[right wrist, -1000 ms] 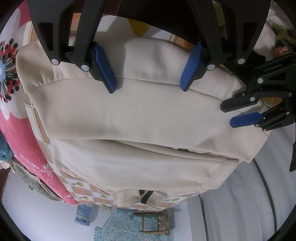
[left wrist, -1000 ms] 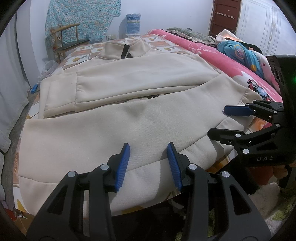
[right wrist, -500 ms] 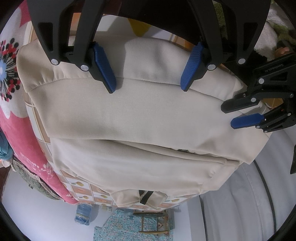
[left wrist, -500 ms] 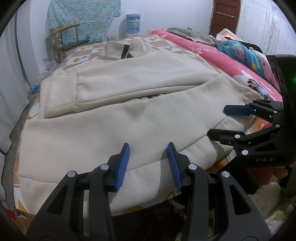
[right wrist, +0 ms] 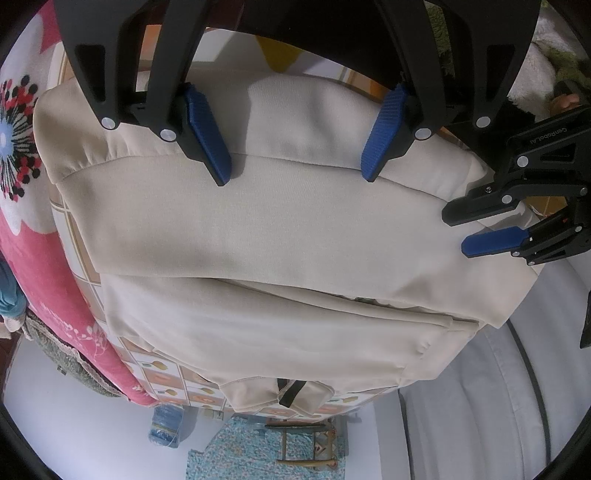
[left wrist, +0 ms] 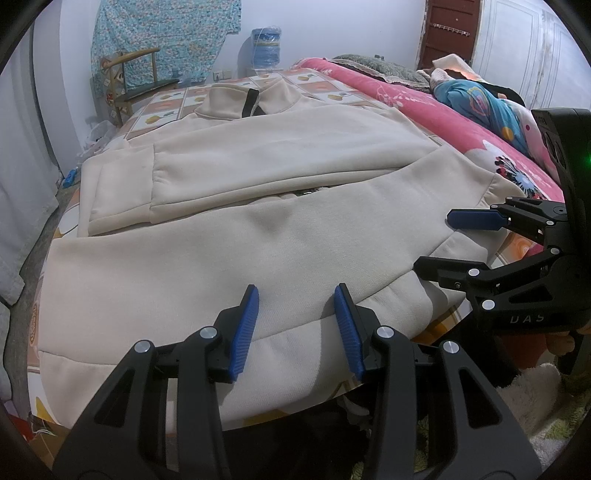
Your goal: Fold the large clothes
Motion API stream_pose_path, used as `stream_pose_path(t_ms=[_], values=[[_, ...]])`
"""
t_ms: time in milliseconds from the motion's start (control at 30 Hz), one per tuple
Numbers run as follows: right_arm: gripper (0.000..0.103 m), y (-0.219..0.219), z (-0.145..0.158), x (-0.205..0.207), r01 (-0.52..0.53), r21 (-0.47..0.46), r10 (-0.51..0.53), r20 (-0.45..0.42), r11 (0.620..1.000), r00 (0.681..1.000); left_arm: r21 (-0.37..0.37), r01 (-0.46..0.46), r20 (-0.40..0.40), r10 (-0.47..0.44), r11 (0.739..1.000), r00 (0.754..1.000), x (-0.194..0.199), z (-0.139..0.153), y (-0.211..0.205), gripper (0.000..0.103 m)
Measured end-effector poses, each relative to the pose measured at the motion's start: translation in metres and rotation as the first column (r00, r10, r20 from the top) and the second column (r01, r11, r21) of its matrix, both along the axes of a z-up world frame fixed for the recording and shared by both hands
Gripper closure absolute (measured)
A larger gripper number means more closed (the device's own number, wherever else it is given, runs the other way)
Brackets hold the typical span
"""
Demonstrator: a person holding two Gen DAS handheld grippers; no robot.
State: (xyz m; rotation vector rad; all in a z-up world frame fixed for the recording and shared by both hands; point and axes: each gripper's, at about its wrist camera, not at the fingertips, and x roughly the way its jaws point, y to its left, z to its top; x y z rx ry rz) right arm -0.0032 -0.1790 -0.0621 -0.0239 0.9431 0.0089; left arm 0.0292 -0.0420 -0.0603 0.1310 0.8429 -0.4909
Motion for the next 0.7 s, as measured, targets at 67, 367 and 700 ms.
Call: stream_pose_path(t_ms=[67, 367, 700], values=[[0.032, 0.0, 0.0, 0.0, 0.0, 0.0, 0.0, 0.0, 1.0, 1.0, 0.0, -0.001, 0.0, 0.001, 1.0, 1.0, 0.0, 0.0, 0.0, 0.061], [0.032, -0.003, 0.002, 0.0, -0.002, 0.028, 0.002, -0.007, 1.0, 1.0, 0.01, -0.024, -0.009, 0.025, 1.0, 1.0, 0.006, 0.001, 0.009, 0.046], [0.032, -0.032, 0.063, 0.027, -0.086, 0.148, 0.081, 0.037, 0.985, 0.996, 0.04, -0.08, 0.023, 0.079, 0.996, 0.997, 0.051, 0.065, 0.045, 0.034]])
